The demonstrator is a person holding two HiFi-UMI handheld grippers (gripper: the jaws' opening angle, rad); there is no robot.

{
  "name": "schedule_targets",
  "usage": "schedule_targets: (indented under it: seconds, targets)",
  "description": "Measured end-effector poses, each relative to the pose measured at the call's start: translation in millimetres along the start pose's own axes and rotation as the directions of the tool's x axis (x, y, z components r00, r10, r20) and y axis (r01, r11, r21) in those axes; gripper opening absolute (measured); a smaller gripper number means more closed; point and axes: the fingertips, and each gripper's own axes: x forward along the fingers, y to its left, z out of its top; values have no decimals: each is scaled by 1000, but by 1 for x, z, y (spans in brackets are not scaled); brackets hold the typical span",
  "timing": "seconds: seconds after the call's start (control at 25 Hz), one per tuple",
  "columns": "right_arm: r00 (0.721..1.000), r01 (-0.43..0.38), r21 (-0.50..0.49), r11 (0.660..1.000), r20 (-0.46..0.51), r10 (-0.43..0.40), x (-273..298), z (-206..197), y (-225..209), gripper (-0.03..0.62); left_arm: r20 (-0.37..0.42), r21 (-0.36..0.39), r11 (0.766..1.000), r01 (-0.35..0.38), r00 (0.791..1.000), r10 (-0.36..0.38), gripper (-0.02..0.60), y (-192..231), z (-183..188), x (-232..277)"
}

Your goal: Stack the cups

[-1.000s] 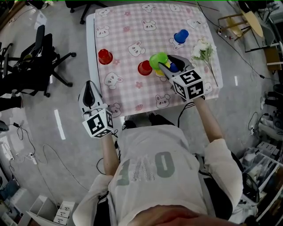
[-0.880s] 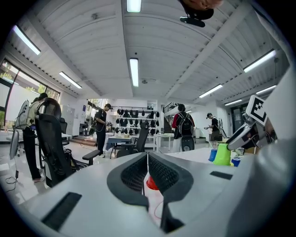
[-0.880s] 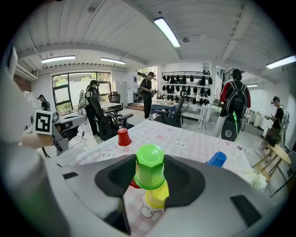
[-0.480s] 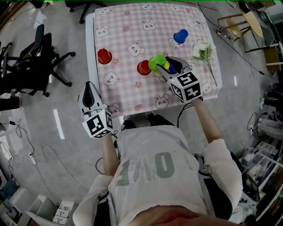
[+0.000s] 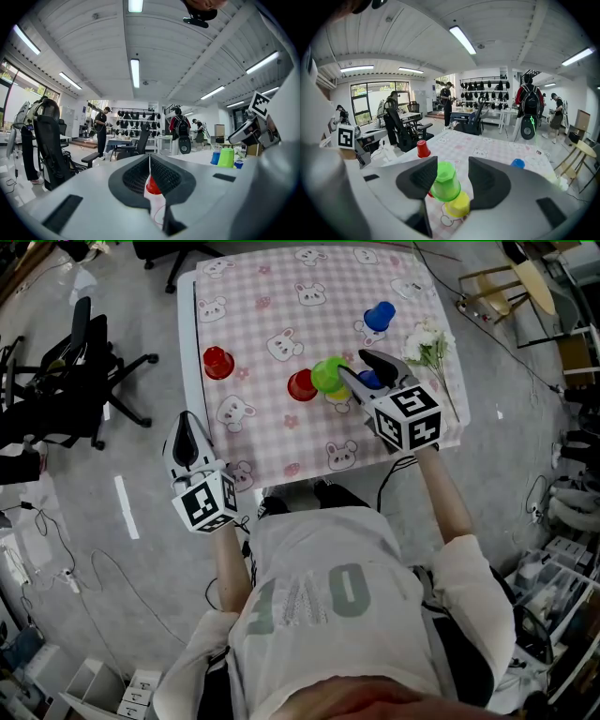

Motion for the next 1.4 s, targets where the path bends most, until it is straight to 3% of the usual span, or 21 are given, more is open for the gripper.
schedule_targets:
  seconds: [0.32, 0.56, 0.76, 1.04, 1.12, 1.2, 1.4]
  targets:
    - [990, 143, -33, 989, 10, -143, -6, 17, -75, 218, -18, 5, 1000, 21, 1000, -21, 29, -13, 2, 8]
    - [974, 224, 16, 975, -47, -223, 27, -1, -150, 247, -38, 35, 998, 51, 998, -50, 29, -35, 0, 10]
    - [956, 273, 61, 960, -126, -264, 62, -24, -199, 250, -57, 49, 998, 33, 998, -30, 29, -39, -2, 7]
    - [933, 321, 103, 942, -206, -295, 91, -56, -232, 250, -88, 61, 998, -6, 996, 11, 29, -36, -11, 8]
    - [931, 328, 107, 939, -208, -301, 95, -61, -239, 248, -88, 64, 998, -13, 996, 18, 29, -39, -13, 9]
    - [927, 337, 105, 936, -209, -311, 95, -62, -242, 206, -90, 64, 998, -16, 996, 22, 29, -41, -14, 9]
    - [927, 351, 106, 930, -177, -329, 91, -52, -239, 203, -71, 63, 998, -17, 997, 21, 29, -37, -14, 6]
